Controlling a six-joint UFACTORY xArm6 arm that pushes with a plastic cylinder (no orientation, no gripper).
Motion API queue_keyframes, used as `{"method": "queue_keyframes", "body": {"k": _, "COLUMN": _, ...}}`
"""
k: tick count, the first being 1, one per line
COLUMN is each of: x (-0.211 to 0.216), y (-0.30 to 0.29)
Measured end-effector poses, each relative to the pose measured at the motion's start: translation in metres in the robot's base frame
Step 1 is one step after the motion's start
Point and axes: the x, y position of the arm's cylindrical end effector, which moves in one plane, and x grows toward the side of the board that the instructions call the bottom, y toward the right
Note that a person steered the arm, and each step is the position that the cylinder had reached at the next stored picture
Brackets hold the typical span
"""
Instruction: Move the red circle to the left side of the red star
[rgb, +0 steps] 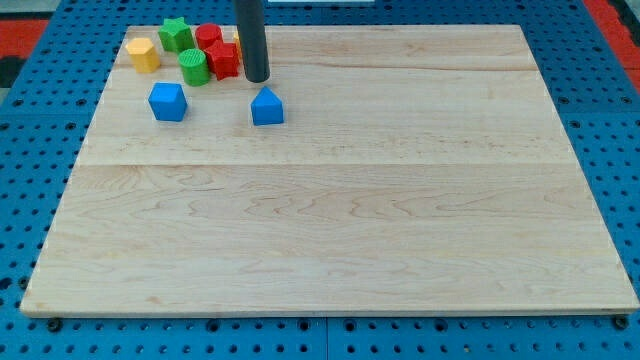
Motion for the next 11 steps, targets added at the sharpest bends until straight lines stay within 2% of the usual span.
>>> {"method": "queue_keyframes", "body": {"k": 1, "x": 0.055, "y": 0.063}}
{"method": "queue_keyframes", "body": {"k": 2, "x": 0.08, "y": 0.028}}
{"method": "queue_keyframes", "body": {"k": 4, "x": -0.022, "y": -0.034}}
{"method": "queue_keyframes", "body": {"k": 5, "x": 0.035, "y": -0.034}}
{"method": "queue_keyframes", "body": {"k": 6, "x": 0.09, "y": -0.085}}
{"method": "queue_keyframes", "body": {"k": 7, "x": 0.064, "y": -0.115}}
{"method": "queue_keyframes", "body": {"k": 8, "x": 0.018, "y": -0.112}}
{"method": "queue_keyframes", "body": {"k": 9, "x": 0.009, "y": -0.114}}
{"method": "queue_keyframes", "body": {"k": 10, "x": 0.059, "y": -0.075}}
{"method": "queue_keyframes", "body": {"k": 11, "x": 0.082, "y": 0.013}}
